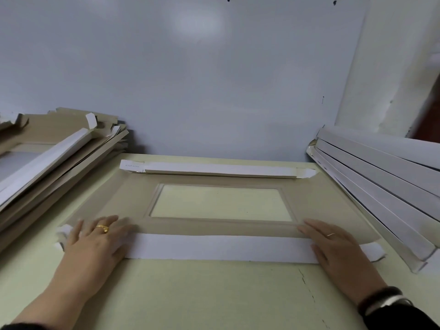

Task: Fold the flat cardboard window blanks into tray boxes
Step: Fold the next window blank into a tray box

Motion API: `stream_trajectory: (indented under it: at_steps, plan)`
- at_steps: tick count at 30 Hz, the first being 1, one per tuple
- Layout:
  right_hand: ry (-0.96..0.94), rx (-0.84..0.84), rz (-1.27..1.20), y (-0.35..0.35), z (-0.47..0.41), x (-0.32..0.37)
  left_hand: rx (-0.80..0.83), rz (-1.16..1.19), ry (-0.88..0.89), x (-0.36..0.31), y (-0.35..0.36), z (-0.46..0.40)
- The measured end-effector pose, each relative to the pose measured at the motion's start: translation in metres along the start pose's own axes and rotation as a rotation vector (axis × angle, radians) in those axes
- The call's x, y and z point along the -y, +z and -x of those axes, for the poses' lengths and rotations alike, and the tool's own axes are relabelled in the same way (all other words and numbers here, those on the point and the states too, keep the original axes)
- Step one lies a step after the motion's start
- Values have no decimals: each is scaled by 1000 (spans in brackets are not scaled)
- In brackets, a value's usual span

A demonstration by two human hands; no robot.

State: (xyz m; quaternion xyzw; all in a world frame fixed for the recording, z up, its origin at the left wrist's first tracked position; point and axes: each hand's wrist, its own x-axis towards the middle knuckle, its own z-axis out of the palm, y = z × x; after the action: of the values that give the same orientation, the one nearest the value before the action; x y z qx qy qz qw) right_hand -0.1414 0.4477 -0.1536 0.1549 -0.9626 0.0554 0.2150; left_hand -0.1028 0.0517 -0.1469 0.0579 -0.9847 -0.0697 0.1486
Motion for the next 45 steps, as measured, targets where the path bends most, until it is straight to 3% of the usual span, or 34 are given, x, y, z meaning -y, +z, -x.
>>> stream_trajectory:
  at_steps: [4,9,18,26,32,36,39,43,45]
  plan:
    - [-231,41,-132,5,-6,45,-24,102,362,-41,13,4]
    - [-317,282,-304,22,-16,94,136,260,485,-82,42,6]
    - [-199,369,-293,16,-12,46,162,406,323,-31,25,-2]
    - [-19,330,-355,0,8,-14,147,488,76,30,8,1]
    - [172,114,-389,-9,18,-37,51,461,15,47,5,-2]
    - [154,23,-267,-10,13,-32,-27,373,13,48,5,-5]
    - [178,-28,-241,-9,9,-28,-97,283,11,46,3,-7]
    - [329,-32,-301,-6,3,-28,-83,290,-63,42,2,-12]
    - [310,-39,-275,-5,1,-27,-78,266,-102,38,3,-17]
